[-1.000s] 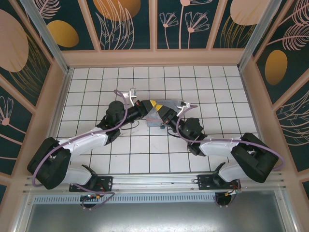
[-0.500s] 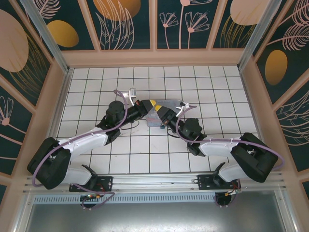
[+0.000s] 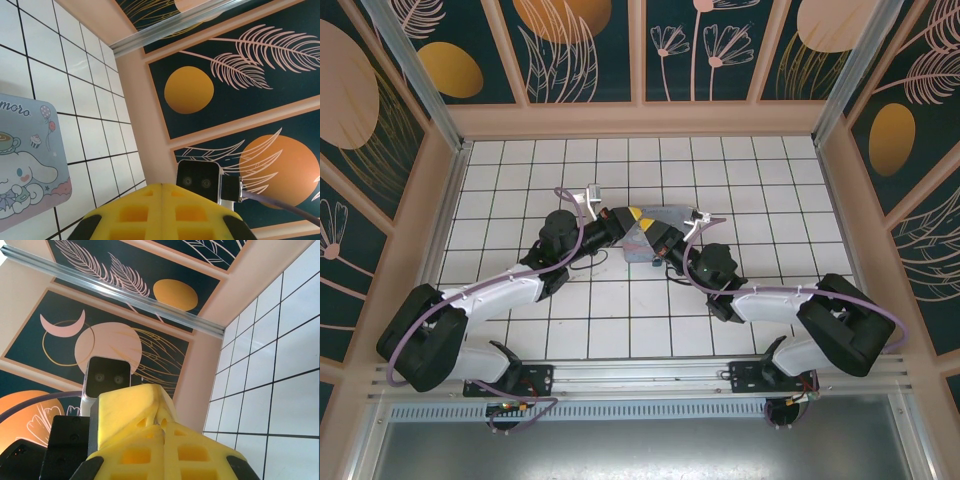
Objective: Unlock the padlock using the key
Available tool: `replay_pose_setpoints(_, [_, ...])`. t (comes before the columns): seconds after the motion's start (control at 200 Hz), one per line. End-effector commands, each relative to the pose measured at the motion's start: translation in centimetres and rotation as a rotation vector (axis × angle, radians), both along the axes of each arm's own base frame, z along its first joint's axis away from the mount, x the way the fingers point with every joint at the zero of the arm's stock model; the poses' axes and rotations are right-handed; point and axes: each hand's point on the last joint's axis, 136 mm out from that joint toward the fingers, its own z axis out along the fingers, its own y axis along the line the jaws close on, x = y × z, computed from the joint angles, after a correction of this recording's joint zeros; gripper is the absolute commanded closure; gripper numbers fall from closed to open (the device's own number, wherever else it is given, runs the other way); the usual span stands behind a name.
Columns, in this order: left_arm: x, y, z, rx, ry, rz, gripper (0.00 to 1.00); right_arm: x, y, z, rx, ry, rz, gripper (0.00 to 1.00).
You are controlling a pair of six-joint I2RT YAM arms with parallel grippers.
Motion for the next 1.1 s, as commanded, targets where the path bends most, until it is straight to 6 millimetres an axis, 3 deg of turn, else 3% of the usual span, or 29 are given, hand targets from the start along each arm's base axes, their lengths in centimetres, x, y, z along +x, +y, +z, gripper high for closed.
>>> replay_pose_setpoints(0.0, [-0.4, 0.3, 1.1, -0.028, -0.027, 0.003, 1.0, 0.0, -0.6, 1.2, 0.034, -0.017, -0.025, 1.0])
replay_pose_setpoints(0.28, [-0.1, 0.5, 1.0, -0.033, 0.0, 0.025, 1.0, 0.2, -0.5, 1.3, 0.035, -0.011, -0.021, 1.0])
replay_pose_setpoints(0.39, [0.1, 0.6, 1.0, -0.02, 0.01, 0.037, 0.77, 0.2, -0.7, 1.1, 0.027, -0.005, -0.017, 1.0])
replay_pose_setpoints(0.5, [0.2, 0.8, 0.9, 0.014, 0.017, 0.05, 0.36, 0.5, -1.3, 0.5, -0.009, 0.017, -0.034, 1.0])
replay_pose_setpoints(0.55, [0.2, 1.0, 0.7, 0.039, 0.017, 0.053, 0.22, 0.8, -1.8, 0.0, -0.034, 0.034, -0.042, 1.0])
replay_pose_setpoints(0.691, [0.0, 1.8, 0.2, 0.133, 0.012, 0.08, 0.02, 1.6, -3.8, -0.8, -0.105, 0.062, -0.092, 1.0])
replay_pose_setpoints(1.091, [-0.3, 4.2, -3.3, 0.357, 0.0, 0.136, 0.02, 4.0, -11.4, -0.7, -0.318, 0.097, -0.246, 1.0])
